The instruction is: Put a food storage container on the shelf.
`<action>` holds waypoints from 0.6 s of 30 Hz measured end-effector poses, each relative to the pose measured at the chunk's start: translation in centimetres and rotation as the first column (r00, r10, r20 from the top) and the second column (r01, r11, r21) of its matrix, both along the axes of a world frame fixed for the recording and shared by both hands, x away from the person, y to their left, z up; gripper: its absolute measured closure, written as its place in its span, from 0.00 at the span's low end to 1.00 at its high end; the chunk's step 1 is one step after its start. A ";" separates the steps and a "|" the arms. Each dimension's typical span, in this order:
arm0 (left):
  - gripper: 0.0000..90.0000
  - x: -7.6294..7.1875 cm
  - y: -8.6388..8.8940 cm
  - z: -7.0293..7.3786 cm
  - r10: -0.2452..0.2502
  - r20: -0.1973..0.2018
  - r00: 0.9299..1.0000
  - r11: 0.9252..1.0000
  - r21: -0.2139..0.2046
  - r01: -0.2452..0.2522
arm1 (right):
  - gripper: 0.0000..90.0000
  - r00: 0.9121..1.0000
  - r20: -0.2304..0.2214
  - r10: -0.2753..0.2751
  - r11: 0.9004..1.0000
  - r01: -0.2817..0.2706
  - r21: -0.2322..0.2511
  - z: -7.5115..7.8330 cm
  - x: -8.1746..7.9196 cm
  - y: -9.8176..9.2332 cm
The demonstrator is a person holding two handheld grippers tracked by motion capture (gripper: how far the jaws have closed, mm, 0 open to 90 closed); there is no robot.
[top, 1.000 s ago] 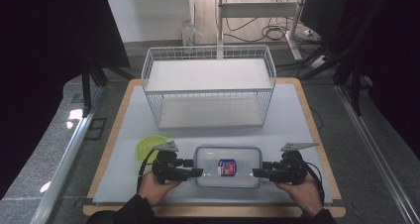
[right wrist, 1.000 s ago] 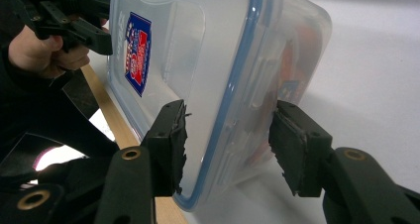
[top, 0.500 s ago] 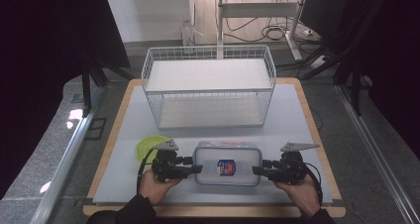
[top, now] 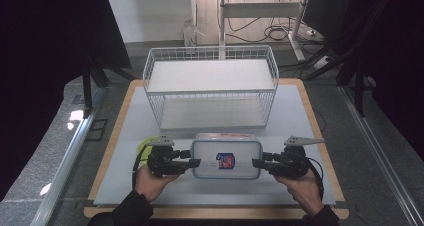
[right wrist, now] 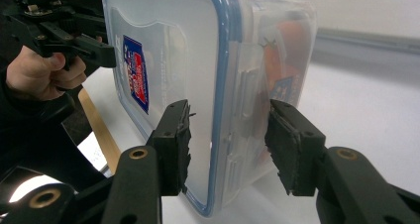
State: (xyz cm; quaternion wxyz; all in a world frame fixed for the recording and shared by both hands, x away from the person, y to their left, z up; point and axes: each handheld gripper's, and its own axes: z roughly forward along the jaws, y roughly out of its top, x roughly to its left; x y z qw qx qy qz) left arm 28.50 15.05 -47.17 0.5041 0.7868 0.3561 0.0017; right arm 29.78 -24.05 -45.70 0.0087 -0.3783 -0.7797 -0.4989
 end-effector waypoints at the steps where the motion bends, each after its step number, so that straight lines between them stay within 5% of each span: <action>1: 0.56 0.1 0.1 0.2 0.002 0.004 1.000 1.000 0.001 -0.002 | 0.59 1.000 0.000 -0.001 1.000 0.001 0.005 0.2 0.1 0.1; 18: 0.56 2.2 1.5 4.1 0.031 0.025 0.999 0.999 -0.008 -0.031 | 0.59 0.998 0.068 -0.008 1.000 0.006 0.030 4.6 3.0 1.7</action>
